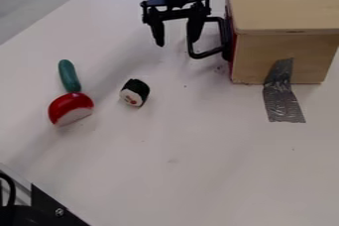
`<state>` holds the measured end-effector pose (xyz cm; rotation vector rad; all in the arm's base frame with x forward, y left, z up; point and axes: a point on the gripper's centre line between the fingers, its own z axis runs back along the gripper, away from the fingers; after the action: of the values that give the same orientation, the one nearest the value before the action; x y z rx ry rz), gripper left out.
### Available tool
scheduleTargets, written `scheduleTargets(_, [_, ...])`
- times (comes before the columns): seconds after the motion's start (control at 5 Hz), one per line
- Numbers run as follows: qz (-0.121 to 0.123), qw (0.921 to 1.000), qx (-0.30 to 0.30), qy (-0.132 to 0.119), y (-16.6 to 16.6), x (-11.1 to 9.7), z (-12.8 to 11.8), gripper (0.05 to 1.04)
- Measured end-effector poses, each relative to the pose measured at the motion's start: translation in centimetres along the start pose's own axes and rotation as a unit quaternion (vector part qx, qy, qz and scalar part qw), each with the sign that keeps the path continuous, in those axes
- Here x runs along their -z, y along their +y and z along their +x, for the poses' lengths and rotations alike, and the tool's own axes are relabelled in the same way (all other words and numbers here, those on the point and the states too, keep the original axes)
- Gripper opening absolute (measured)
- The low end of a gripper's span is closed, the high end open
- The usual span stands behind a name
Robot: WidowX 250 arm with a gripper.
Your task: Open the drawer
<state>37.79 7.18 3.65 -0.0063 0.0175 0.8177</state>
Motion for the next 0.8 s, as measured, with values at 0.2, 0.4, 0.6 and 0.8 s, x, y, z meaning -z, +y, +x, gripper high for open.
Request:
scheduleTargets(0.2, [0.017,0.9997,0.006,0.015,0.1,2.2,-0.8,0.991])
scheduleTargets(0.4, [0.023,0.9994,0.012,0.023,0.1,2.7,-1.5,0.991])
scheduleTargets(0.6, [0.024,0.9993,0.017,0.023,0.2,2.8,-2.3,0.955])
scheduleTargets(0.8, [0.021,0.9992,0.027,0.019,0.0,2.6,-3.2,0.675])
